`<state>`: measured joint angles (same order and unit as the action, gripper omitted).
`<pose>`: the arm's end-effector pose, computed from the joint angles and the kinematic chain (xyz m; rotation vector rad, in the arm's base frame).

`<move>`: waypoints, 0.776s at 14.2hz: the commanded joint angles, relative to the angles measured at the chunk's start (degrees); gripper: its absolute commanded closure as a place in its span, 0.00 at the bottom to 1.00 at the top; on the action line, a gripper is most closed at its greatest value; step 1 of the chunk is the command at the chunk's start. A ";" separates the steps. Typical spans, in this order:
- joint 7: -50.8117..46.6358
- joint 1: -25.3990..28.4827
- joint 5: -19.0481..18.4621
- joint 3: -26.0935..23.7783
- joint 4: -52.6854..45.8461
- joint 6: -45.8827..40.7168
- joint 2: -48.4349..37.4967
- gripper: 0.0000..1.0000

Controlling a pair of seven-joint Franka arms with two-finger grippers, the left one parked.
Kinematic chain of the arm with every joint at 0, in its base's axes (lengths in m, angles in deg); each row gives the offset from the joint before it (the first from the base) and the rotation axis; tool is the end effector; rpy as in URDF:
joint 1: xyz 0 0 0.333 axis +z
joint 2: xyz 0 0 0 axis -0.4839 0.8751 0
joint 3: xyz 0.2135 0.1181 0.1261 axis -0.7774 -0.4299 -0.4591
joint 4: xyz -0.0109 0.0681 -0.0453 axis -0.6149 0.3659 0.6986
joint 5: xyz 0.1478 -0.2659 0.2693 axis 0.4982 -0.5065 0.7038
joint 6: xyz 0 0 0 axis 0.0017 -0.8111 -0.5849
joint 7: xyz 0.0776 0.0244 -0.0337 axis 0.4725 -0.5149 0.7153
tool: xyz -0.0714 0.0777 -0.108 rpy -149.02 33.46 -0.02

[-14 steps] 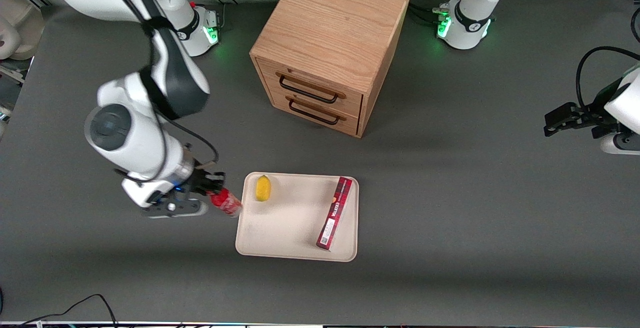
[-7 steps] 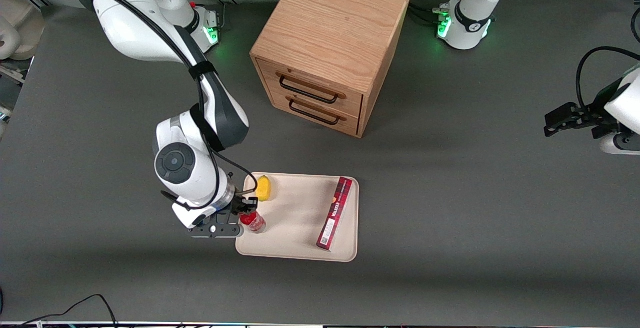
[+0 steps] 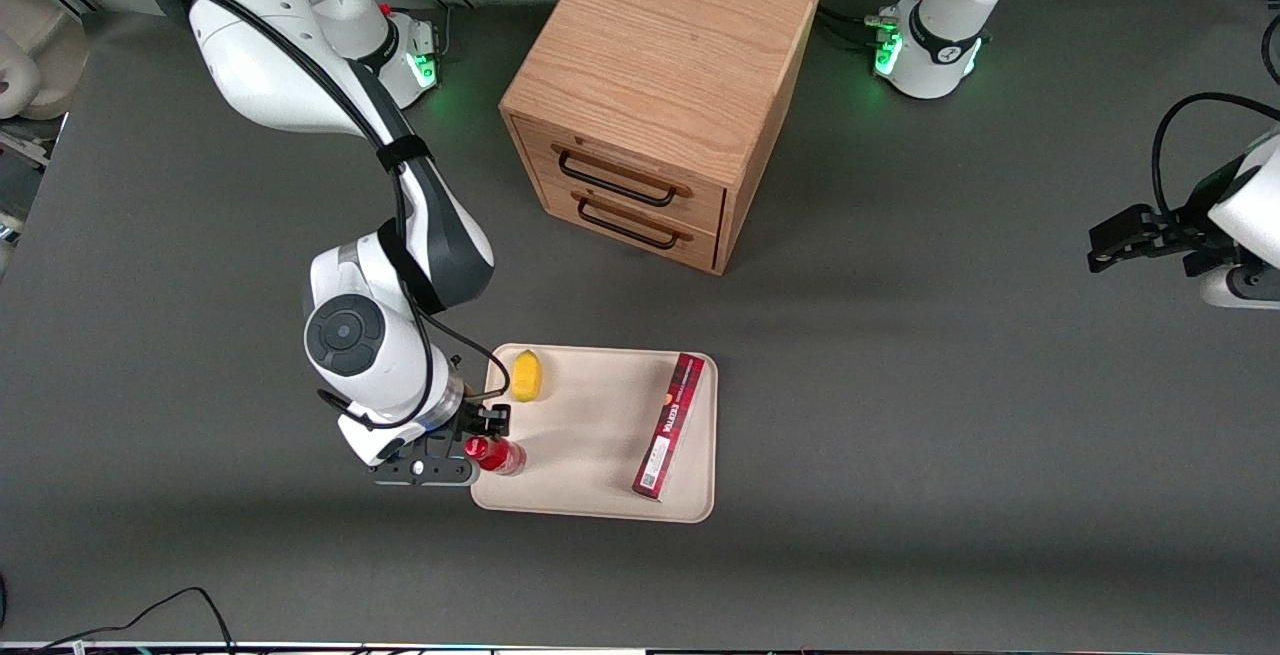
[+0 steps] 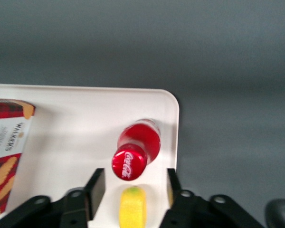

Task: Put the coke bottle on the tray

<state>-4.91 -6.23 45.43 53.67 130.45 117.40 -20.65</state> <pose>0.6996 0.2727 0.2706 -3.1016 0.0691 -0.1871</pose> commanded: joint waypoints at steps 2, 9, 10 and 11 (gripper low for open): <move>0.09 -0.65 -2.12 0.29 -3.16 -11.99 -6.48 0.00; 13.94 -9.95 -3.37 -0.42 6.99 -28.91 -29.59 0.00; 16.06 -11.45 -2.15 0.28 10.07 -28.82 -33.28 0.00; 18.52 -12.85 -0.66 1.16 12.80 -28.64 -36.45 0.00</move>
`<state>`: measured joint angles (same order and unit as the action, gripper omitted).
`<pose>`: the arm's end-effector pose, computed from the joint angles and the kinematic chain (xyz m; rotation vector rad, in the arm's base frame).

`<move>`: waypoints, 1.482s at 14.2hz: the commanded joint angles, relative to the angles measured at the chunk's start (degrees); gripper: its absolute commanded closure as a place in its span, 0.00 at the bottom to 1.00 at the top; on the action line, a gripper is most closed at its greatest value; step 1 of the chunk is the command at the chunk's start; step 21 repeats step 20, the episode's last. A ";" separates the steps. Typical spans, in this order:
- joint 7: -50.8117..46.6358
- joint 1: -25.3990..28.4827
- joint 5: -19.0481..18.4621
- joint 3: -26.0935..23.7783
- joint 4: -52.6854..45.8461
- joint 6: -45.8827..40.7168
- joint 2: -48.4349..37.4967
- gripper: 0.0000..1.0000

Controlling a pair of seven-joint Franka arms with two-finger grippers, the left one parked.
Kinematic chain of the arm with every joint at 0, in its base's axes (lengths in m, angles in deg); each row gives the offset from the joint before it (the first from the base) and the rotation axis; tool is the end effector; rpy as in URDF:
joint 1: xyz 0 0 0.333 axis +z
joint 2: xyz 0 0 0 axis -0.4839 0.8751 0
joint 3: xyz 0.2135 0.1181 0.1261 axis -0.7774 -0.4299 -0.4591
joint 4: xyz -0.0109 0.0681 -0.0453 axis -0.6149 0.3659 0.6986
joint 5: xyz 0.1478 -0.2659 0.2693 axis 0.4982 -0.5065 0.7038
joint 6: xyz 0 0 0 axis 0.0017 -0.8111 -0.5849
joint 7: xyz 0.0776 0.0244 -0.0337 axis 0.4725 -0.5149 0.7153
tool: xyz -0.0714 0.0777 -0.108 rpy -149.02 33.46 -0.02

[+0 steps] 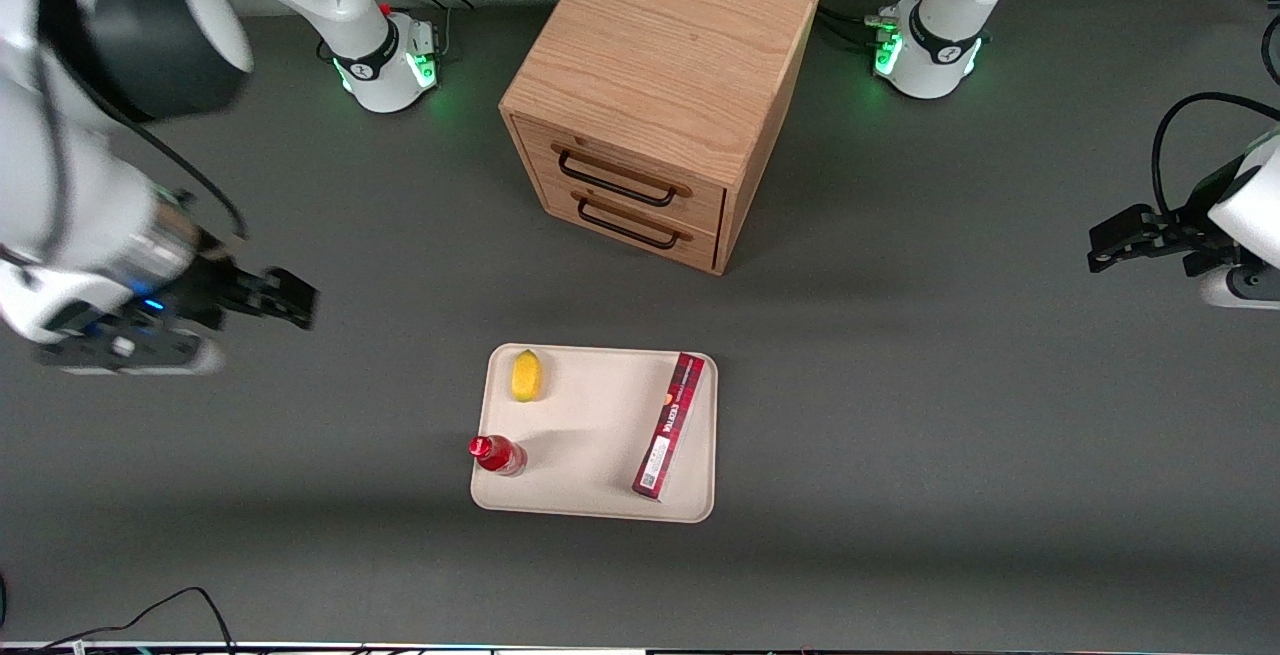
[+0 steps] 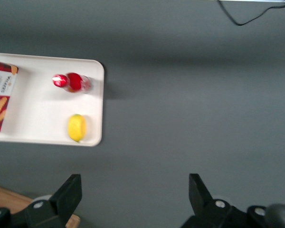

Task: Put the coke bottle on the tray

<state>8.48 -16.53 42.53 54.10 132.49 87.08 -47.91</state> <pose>0.6262 0.1081 0.5348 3.0940 -0.0078 0.0683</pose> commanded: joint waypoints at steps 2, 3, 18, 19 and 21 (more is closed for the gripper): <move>9.27 -3.45 4.97 4.50 15.16 2.73 -14.30 0.00; 9.29 -3.62 4.98 5.47 16.05 2.65 -16.15 0.00; 8.23 -3.71 4.63 9.88 15.62 2.47 -17.57 0.00; 8.15 -3.63 4.63 9.88 15.62 2.38 -17.57 0.00; 8.06 -3.62 4.72 9.88 15.36 2.38 -17.40 0.00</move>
